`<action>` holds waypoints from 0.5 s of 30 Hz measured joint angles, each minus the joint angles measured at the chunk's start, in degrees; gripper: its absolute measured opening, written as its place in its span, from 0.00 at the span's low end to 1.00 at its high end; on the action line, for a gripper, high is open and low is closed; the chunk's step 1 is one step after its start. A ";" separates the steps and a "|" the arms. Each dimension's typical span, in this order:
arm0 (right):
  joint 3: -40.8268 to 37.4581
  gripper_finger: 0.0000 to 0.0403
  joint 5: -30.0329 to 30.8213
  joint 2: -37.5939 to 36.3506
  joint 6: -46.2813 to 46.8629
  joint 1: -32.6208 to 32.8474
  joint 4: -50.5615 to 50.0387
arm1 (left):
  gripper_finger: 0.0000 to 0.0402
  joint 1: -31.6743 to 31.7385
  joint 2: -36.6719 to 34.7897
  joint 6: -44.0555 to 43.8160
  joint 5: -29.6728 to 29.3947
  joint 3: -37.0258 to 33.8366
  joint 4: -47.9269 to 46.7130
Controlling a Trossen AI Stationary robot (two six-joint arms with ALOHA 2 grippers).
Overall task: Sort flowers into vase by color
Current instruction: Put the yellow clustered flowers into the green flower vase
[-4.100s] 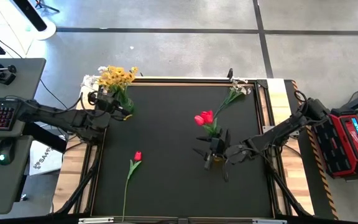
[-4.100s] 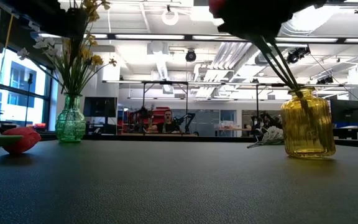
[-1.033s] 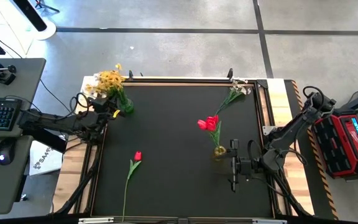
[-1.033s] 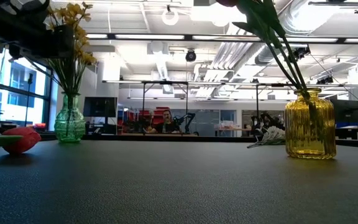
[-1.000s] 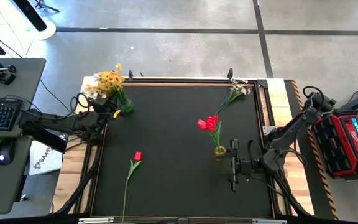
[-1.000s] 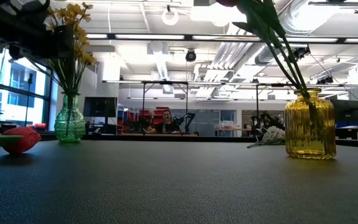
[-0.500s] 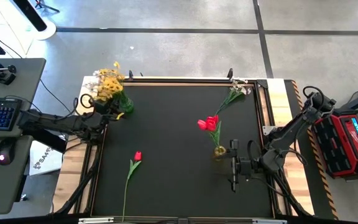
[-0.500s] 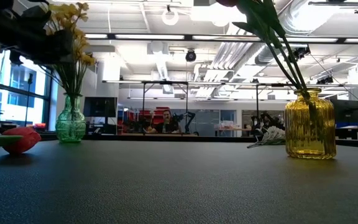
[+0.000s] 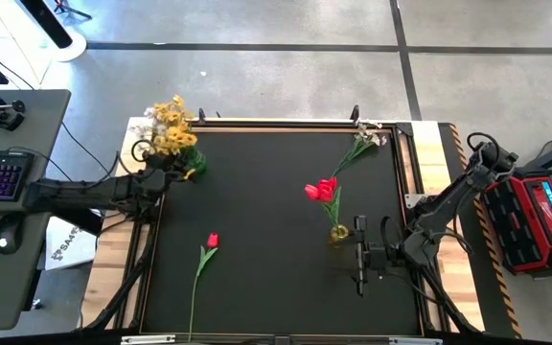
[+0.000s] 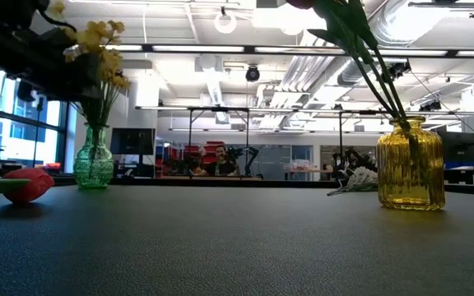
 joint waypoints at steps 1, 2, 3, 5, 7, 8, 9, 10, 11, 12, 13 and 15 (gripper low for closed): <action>0.00 0.51 0.00 0.00 -0.02 0.00 0.00 | 0.26 0.59 0.00 -0.93 0.89 0.00 -0.89; 0.00 0.51 0.02 0.00 -0.02 0.00 0.02 | 0.26 1.04 0.00 -1.48 1.66 0.00 -1.35; 0.00 0.51 0.02 0.00 -0.04 0.00 0.02 | 0.26 1.58 0.00 -1.60 2.61 0.00 -1.47; 0.00 0.51 0.02 0.00 -0.04 0.00 0.00 | 0.26 2.31 0.00 -1.60 4.01 0.00 -1.40; 0.00 0.51 0.02 0.00 0.00 0.00 0.02 | 0.26 2.88 0.00 -1.63 4.90 0.00 -1.39; 0.00 0.51 0.02 0.00 0.00 0.00 0.02 | 0.26 3.14 0.00 -1.63 5.52 0.00 -1.38; 0.00 0.51 0.02 0.00 0.00 0.00 0.02 | 0.26 3.41 0.00 -1.64 6.18 0.00 -1.38; 0.00 0.51 0.02 0.00 0.00 0.00 0.02 | 0.27 3.62 0.00 -1.62 7.12 0.01 -1.37; 0.00 0.51 0.02 0.00 0.00 0.00 0.02 | 0.28 3.81 0.00 -1.60 8.02 0.18 -1.62; 0.00 0.51 0.04 0.00 0.00 0.00 0.02 | 0.30 4.08 0.02 -1.60 9.08 0.59 -2.05; 0.00 0.51 0.02 0.00 0.00 0.00 0.02 | 0.31 4.25 0.04 -1.60 10.04 1.32 -2.79; 0.00 0.51 0.04 0.00 0.00 0.00 0.02 | 0.35 4.62 0.02 -1.66 11.34 3.33 -4.91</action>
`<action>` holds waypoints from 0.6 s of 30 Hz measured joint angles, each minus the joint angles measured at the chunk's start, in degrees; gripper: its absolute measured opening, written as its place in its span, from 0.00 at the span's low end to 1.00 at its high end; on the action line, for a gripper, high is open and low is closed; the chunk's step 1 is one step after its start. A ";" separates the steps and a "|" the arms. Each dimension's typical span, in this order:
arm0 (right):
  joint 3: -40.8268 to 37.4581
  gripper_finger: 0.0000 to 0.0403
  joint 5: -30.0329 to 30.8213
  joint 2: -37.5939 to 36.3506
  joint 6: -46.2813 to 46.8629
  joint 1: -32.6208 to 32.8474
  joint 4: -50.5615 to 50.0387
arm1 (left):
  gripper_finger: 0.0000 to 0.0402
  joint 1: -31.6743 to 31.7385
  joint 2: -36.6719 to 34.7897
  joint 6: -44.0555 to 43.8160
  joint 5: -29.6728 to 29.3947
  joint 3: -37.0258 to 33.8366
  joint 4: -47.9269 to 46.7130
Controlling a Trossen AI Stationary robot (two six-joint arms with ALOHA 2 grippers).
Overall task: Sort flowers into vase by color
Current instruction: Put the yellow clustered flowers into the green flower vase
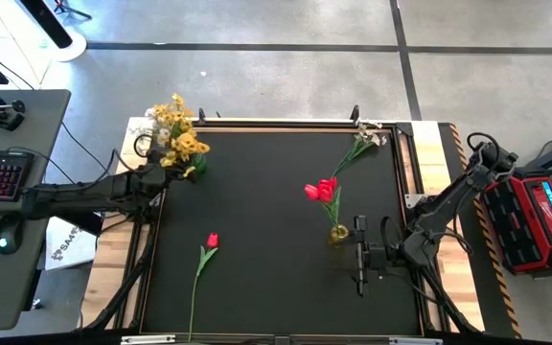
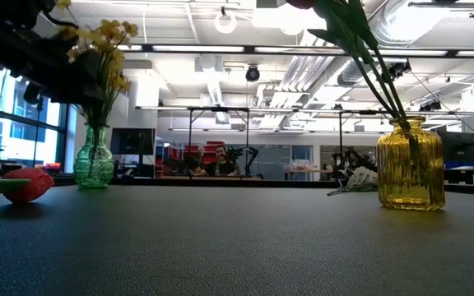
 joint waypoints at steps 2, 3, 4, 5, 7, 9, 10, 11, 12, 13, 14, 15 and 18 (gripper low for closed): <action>0.00 0.51 0.00 0.00 0.02 0.00 0.00 | 0.39 0.28 0.00 -0.03 0.73 2.26 -2.39; 0.00 0.51 0.00 0.00 0.02 0.00 -0.01 | 0.41 0.29 0.00 -0.05 1.10 3.39 -3.64; 0.00 0.51 0.00 0.00 0.01 0.00 0.00 | 0.43 0.29 0.00 -0.06 1.52 4.50 -4.77; 0.00 0.51 0.00 0.00 0.01 0.00 -0.02 | 0.45 0.29 0.00 -0.05 1.96 5.54 -5.81; 0.00 0.51 0.00 0.00 0.02 0.00 -0.17 | 0.47 0.29 -0.02 -0.06 3.41 7.14 -7.21; 0.00 0.51 0.00 0.00 0.02 0.00 -0.37 | 0.49 0.29 0.00 -0.05 4.75 8.31 -7.97; 0.00 0.51 0.02 0.00 0.02 0.00 -0.42 | 0.49 0.29 -0.02 -0.03 5.11 8.67 -7.99; 0.00 0.51 0.02 0.00 0.02 0.00 -0.44 | 0.49 0.29 -0.02 -0.03 5.53 8.93 -7.99; 0.00 0.51 0.02 0.00 0.02 0.00 -0.44 | 0.49 0.29 -0.02 0.00 5.87 9.09 -7.97; 0.00 0.51 0.02 0.00 0.02 0.00 -0.44 | 0.49 0.28 -0.02 0.01 5.89 9.16 -7.99; 0.00 0.51 0.02 0.00 0.02 0.00 -0.44 | 0.49 0.27 -0.02 0.01 5.89 9.19 -7.93; 0.00 0.51 0.02 0.00 0.02 0.00 -0.44 | 0.49 0.27 -0.02 -0.03 5.88 9.20 -7.83; 0.00 0.51 0.04 0.00 0.02 0.00 -0.46 | 0.49 0.27 -0.02 -0.60 5.45 9.22 -7.96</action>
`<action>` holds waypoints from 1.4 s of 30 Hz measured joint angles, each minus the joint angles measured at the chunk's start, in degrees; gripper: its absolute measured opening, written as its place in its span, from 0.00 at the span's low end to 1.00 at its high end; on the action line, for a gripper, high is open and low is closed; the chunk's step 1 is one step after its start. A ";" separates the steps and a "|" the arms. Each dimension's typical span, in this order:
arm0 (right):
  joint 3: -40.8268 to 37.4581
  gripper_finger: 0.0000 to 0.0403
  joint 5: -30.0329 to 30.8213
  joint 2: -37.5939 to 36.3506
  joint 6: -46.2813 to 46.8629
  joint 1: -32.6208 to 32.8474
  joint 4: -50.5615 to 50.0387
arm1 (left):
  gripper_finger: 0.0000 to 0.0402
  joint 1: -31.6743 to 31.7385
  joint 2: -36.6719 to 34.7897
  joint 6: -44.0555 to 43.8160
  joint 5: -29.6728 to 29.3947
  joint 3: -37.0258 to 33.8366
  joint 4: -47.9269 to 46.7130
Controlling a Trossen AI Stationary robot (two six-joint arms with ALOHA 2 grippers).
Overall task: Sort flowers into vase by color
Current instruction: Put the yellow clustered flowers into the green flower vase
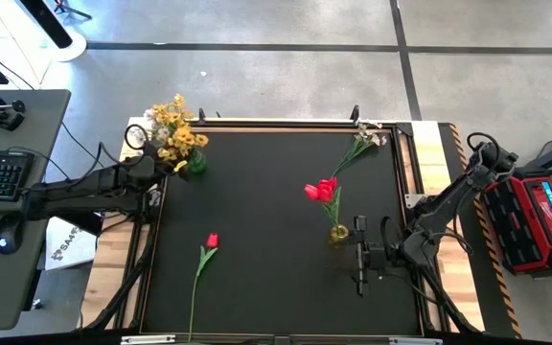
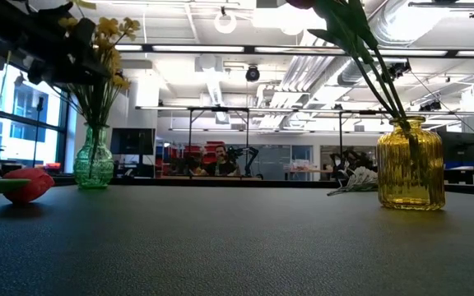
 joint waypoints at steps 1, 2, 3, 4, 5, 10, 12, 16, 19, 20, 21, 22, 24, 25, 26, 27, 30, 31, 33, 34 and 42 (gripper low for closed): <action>0.00 0.51 0.00 0.00 0.00 0.00 0.00 | 0.49 0.02 0.00 -0.09 -0.46 0.00 -0.37; 0.00 0.51 -0.01 0.00 0.00 0.00 0.00 | 0.48 0.02 0.07 -0.28 -1.10 0.00 -1.04; 0.00 0.51 0.00 0.00 0.00 0.00 0.00 | 0.47 0.02 0.24 -0.51 -1.73 0.00 -1.83; 0.00 0.51 0.00 0.00 0.00 0.00 0.00 | 0.45 0.02 0.43 -1.13 -2.26 0.00 -2.73; 0.01 0.51 0.00 0.00 0.00 0.00 -0.01 | 0.42 0.02 0.63 -2.04 -2.69 0.00 -3.74; 0.00 0.51 0.18 0.00 0.00 0.00 -0.39 | 0.24 0.02 2.39 -5.65 -3.90 -0.27 -6.03; 0.00 0.51 0.17 0.00 0.02 0.00 -0.44 | 0.17 0.04 2.95 -6.46 -4.28 -1.04 -5.54; 0.01 0.51 0.15 0.00 0.02 0.00 -0.73 | 0.04 0.07 4.13 -8.00 -4.93 -2.18 -5.59; 0.00 0.51 0.15 0.00 0.65 0.00 -0.92 | 0.02 0.07 4.31 -8.18 -4.62 -2.17 -5.52; 0.01 0.51 0.15 0.00 0.95 0.00 -0.92 | 0.03 0.07 4.31 -8.17 -4.24 -1.89 -5.86; 0.00 0.51 0.14 0.00 1.33 -0.01 -0.97 | 0.05 0.07 4.31 -8.17 -3.55 -1.43 -6.17; 0.02 0.51 0.13 0.00 1.38 0.00 -1.11 | 0.06 0.07 4.31 -8.18 -2.96 -0.78 -6.67; 0.02 0.51 0.11 0.00 1.38 0.00 -1.33 | 0.10 0.07 4.31 -8.18 -2.13 0.73 -8.18; 0.01 0.51 0.11 0.00 1.38 -0.01 -1.33 | 0.11 0.07 4.31 -8.03 -1.93 1.41 -8.93; 0.00 0.51 0.11 0.00 1.38 0.00 -1.31 | 0.13 0.07 4.31 -7.91 -1.52 2.13 -9.62; 0.00 0.51 0.11 0.00 1.38 0.00 -1.31 | 0.16 0.07 4.31 -7.87 -1.09 2.93 -10.36; 0.02 0.51 -0.09 0.00 1.38 0.00 -1.31 | 0.23 0.05 4.28 -7.86 -0.63 5.36 -12.70; 0.00 0.51 -0.11 0.00 1.38 0.00 -1.31 | 0.25 0.06 4.28 -7.85 -0.48 5.96 -13.44; 0.02 0.51 -0.11 0.00 1.38 0.00 -1.31 | 0.31 0.06 4.31 -7.85 0.31 6.97 -14.82; 0.02 0.51 -0.10 0.00 1.38 0.00 -1.31 | 0.34 0.06 4.31 -7.85 0.71 7.48 -15.44; 0.02 0.51 -0.09 0.00 1.36 -0.02 -2.18 | 0.51 0.07 4.28 -9.23 4.61 8.33 -15.82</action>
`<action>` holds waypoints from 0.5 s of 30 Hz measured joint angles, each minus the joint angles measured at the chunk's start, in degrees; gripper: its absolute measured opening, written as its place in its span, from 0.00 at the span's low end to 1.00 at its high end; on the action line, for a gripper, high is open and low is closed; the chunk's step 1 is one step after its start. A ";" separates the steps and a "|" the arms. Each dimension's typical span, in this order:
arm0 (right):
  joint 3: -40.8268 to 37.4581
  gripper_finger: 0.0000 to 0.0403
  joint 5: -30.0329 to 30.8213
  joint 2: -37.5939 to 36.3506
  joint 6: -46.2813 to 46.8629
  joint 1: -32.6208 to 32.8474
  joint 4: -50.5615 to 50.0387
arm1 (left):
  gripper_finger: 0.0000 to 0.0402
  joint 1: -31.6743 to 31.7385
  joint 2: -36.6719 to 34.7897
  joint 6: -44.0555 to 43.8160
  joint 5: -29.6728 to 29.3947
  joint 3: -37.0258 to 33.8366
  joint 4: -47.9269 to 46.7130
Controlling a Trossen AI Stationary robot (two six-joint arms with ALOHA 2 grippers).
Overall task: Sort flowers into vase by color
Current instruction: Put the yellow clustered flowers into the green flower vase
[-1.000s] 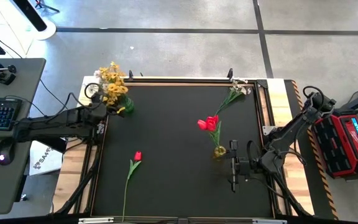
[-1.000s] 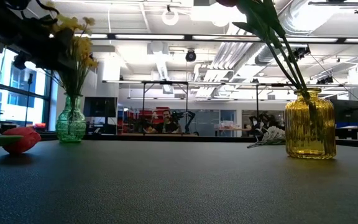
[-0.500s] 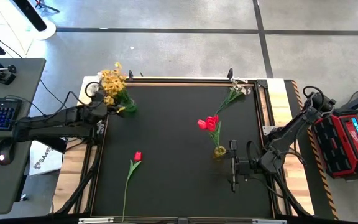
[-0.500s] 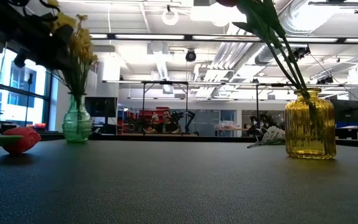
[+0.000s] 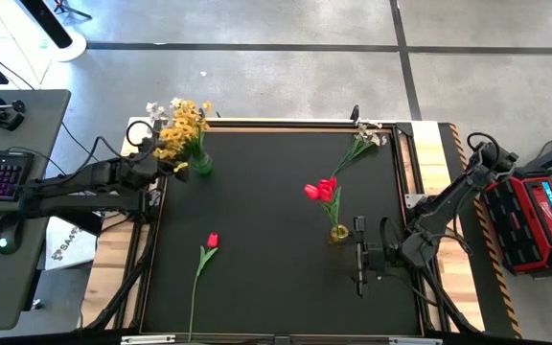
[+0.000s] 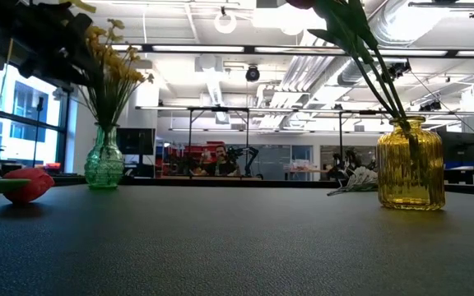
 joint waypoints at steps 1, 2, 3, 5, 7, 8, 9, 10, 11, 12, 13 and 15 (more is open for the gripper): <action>-0.02 0.51 0.00 0.00 0.00 0.00 0.00 | 0.52 0.00 0.00 0.01 0.75 0.00 0.13; -0.01 0.51 0.02 0.00 0.00 0.00 0.00 | 0.52 0.00 0.00 -0.01 1.43 0.02 0.24; 0.00 0.51 0.00 0.00 0.00 0.00 0.00 | 0.53 0.00 -0.01 -0.01 2.19 0.24 0.07; 0.00 0.51 0.02 0.00 0.00 0.00 0.00 | 0.53 -0.02 0.00 -0.02 3.24 1.55 -0.91; 0.00 0.51 0.02 0.00 -0.01 0.00 0.00 | 0.52 -0.02 -0.02 -0.01 3.87 3.51 -2.69; 0.00 0.51 0.02 0.00 -0.02 0.00 0.00 | 0.52 -0.02 -0.02 -0.01 3.85 4.63 -3.81; 0.00 0.51 0.02 0.00 -0.02 0.00 -0.02 | 0.52 -0.02 -0.02 -0.01 3.87 5.87 -5.05; 0.00 0.51 0.03 0.00 0.00 0.01 -0.01 | 0.52 -0.02 -0.02 -0.01 3.87 6.99 -6.31; 0.00 0.51 0.03 0.00 0.00 0.01 0.00 | 0.52 -0.01 -0.02 -0.01 3.82 8.08 -7.43; 0.00 0.51 0.02 0.00 0.00 0.01 -0.01 | 0.52 -0.02 -0.02 -0.01 3.79 9.00 -8.27; 0.00 0.51 0.03 0.00 0.00 0.00 0.00 | 0.52 -0.02 -0.02 -0.01 3.78 9.62 -9.04; 0.00 0.51 0.04 0.00 0.00 0.00 0.00 | 0.52 -0.02 0.00 -0.01 3.76 10.17 -9.93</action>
